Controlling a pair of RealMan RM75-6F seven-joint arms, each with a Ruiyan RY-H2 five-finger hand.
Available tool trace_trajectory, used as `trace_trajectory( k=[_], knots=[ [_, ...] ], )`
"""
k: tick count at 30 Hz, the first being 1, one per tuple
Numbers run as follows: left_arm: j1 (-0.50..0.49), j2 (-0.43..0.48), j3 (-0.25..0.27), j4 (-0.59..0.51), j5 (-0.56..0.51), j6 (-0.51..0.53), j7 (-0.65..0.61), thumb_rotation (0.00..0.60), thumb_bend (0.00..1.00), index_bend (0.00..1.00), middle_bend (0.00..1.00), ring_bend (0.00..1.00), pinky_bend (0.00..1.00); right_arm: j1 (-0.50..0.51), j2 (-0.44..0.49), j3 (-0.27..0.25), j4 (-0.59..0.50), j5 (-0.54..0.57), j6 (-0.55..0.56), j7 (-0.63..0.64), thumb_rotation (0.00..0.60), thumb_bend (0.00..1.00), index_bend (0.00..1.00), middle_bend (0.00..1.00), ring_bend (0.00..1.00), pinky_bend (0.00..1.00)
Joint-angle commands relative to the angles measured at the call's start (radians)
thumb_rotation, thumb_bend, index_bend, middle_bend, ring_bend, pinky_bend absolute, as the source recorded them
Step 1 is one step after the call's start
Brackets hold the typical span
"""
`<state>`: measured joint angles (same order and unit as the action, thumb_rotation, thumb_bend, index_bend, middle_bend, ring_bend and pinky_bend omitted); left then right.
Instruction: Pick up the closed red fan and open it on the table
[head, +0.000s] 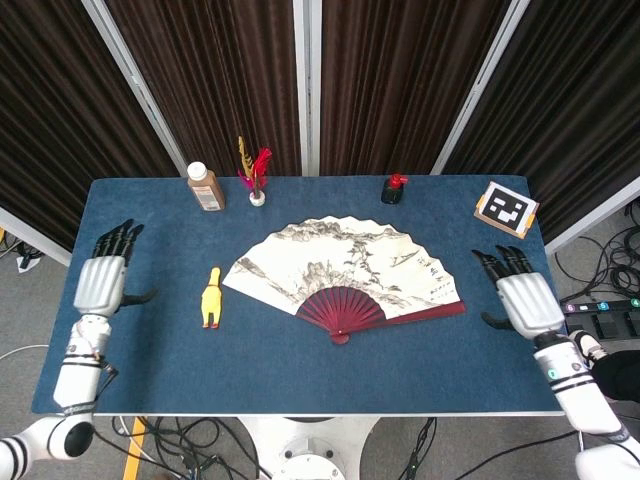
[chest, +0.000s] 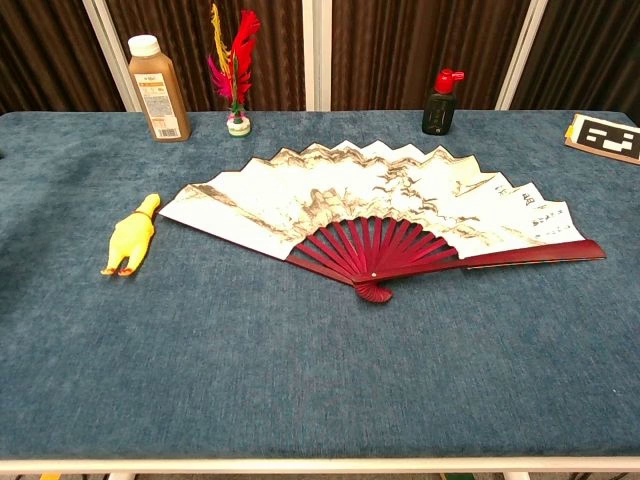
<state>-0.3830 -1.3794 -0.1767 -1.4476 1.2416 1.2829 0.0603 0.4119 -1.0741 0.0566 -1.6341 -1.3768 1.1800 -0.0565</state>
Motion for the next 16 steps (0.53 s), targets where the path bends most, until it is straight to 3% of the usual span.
trace_trajectory(
  k=[1,8,16],
  knots=[
    [0.093,0.066,0.078,0.007,0.065,0.084,-0.056,0.600,0.00,0.12,0.09,0.00,0.10,-0.092,0.030,-0.039,0.043,-0.053,0.099,0.087,0.600,0.07,0.00,0.15,0.00,0.00],
    [0.228,0.114,0.146,-0.051,0.107,0.219,-0.084,0.600,0.00,0.13,0.09,0.00,0.10,-0.205,0.029,-0.085,0.060,-0.094,0.212,0.167,0.600,0.06,0.00,0.15,0.00,0.00],
    [0.322,0.145,0.201,-0.128,0.153,0.302,-0.053,0.600,0.00,0.13,0.09,0.00,0.10,-0.279,0.026,-0.104,0.073,-0.126,0.286,0.200,0.600,0.06,0.00,0.17,0.00,0.00]
  ],
)
